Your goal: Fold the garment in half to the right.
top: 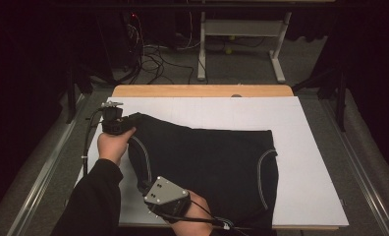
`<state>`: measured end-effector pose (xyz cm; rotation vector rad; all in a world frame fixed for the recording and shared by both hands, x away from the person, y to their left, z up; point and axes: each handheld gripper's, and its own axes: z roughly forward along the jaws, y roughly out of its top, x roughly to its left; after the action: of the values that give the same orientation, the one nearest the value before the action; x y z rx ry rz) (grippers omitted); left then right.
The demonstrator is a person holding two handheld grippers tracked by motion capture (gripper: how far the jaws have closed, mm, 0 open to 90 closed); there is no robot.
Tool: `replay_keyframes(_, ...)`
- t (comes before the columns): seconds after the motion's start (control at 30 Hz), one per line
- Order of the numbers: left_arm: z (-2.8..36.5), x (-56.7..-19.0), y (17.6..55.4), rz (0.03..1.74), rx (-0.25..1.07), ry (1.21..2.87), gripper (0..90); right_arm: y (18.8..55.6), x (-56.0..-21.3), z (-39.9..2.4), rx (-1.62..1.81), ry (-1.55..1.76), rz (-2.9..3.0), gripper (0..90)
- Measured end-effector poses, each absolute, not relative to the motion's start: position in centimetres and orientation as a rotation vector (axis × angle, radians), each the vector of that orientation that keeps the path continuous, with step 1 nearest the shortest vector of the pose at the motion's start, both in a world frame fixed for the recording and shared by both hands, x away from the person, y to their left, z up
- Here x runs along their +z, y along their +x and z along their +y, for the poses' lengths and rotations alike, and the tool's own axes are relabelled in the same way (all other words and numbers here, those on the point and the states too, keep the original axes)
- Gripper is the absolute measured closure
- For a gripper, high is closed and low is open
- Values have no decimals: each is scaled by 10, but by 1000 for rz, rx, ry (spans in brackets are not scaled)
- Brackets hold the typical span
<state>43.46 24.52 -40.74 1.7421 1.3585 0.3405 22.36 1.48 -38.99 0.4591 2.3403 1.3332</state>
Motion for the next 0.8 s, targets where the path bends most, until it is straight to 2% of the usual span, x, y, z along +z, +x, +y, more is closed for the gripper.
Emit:
replay_keyframes(0.3,262,-409,432,1372,356,1724,754,225,-386,33,1320,416,2358,779)
replay_keyframes(0.8,319,-414,418,1421,374,1657,753,224,-388,83,1332,314,2403,778)
